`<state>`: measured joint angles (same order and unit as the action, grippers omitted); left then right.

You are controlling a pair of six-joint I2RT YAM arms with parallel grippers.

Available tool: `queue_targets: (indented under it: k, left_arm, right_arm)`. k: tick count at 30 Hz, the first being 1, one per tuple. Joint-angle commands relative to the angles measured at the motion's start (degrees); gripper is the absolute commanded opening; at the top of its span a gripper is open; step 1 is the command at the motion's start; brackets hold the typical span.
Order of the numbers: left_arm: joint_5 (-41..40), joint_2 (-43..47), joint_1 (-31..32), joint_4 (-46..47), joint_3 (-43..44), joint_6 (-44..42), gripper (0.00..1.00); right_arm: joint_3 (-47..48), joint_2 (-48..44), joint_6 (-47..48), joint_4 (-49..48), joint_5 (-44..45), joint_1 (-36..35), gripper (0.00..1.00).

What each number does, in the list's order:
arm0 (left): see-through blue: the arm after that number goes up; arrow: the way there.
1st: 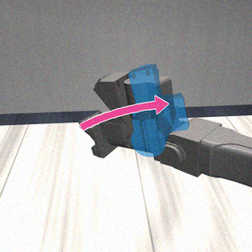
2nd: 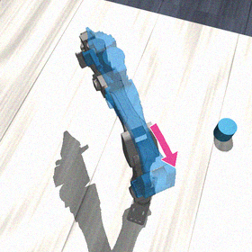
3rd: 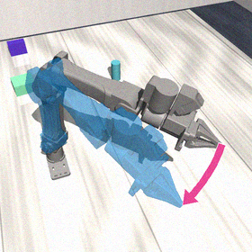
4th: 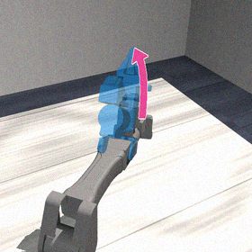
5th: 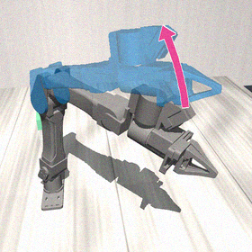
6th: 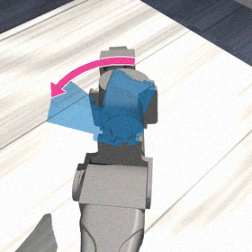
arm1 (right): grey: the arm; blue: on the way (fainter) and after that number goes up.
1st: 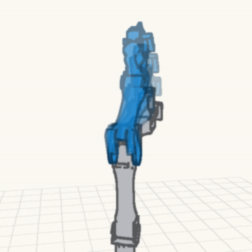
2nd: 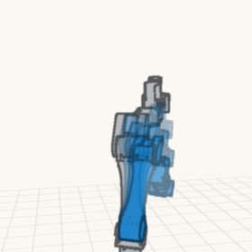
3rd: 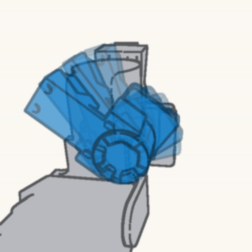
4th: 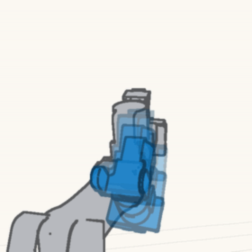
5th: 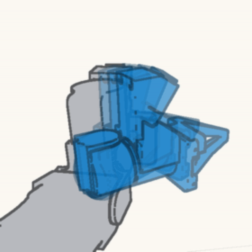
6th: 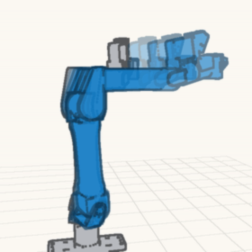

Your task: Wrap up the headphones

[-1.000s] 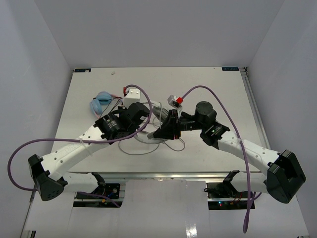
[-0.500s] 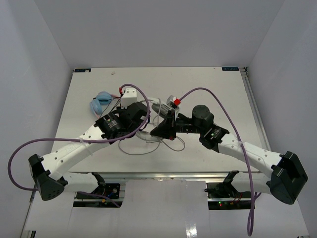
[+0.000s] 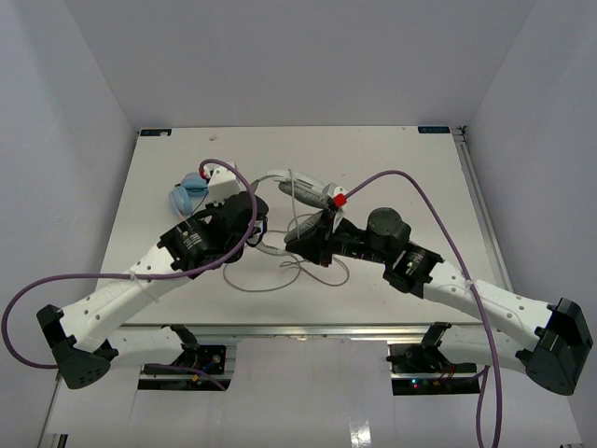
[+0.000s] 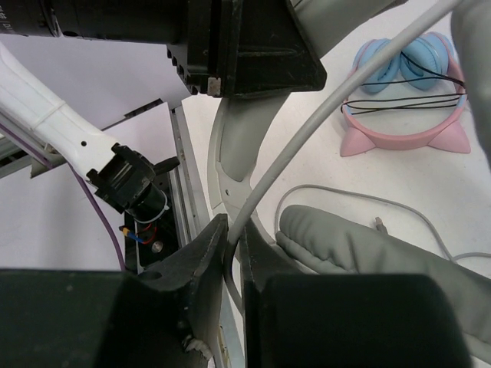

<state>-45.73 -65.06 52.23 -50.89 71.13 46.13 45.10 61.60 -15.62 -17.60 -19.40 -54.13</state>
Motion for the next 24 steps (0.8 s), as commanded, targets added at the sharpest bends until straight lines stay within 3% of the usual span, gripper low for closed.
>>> queue_targets:
  k: [1,10,24]
  left_arm:
    - [-0.06,2.3,-0.11,6.95,1.37,5.98,0.0]
    - [0.23,3.73,-0.11,7.12,2.39,7.22,0.0]
    - [-0.88,4.18,-0.11,7.37,5.32,6.81,0.0]
  right_arm:
    - [-0.87,0.02,2.78,1.27,2.95,-1.49,0.21]
    - [-2.11,-1.31,6.35,0.86,7.91,-4.99,0.39]
    - [-4.2,1.43,8.5,-1.03,14.04,-6.85,0.41]
